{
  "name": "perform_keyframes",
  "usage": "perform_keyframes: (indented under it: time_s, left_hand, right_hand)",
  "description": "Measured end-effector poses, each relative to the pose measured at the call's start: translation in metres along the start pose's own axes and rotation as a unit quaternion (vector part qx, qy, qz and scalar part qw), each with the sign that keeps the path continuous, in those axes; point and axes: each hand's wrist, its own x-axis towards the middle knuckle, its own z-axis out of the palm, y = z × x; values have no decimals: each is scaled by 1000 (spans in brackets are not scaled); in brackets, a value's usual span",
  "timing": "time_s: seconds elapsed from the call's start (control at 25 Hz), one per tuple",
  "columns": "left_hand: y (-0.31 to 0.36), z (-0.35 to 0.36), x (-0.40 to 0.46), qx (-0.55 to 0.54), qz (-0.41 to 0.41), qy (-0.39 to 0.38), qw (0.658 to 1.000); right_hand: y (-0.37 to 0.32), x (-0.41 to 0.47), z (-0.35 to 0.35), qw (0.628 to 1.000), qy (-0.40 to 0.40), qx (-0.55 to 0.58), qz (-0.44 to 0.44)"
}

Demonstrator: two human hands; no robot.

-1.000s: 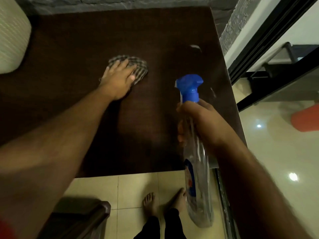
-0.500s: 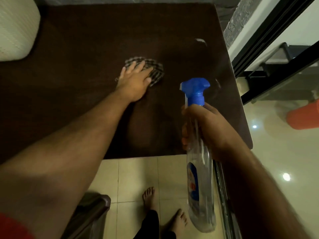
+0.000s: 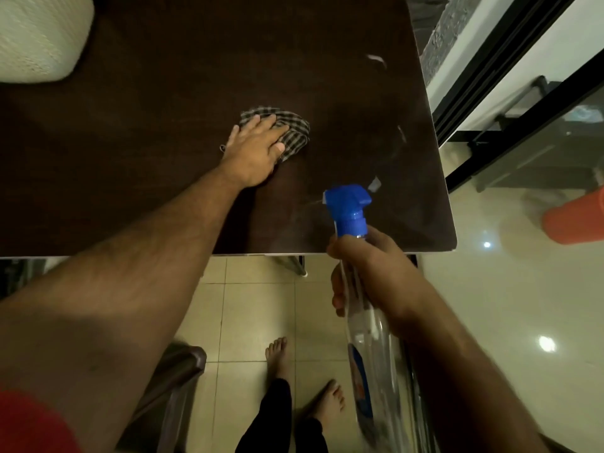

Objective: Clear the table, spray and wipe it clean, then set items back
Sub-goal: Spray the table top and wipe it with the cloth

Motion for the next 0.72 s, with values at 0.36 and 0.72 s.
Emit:
perform_keyframes:
  time_s: [0.36, 0.72]
  left_hand:
    - [16, 11, -17, -27, -27, 3, 999]
    - [-23, 19, -106, -9, 22, 6, 1000]
  right_hand:
    - [25, -15, 10, 999, -31, -14, 33]
    - [11, -11, -15, 1000, -3, -8, 1]
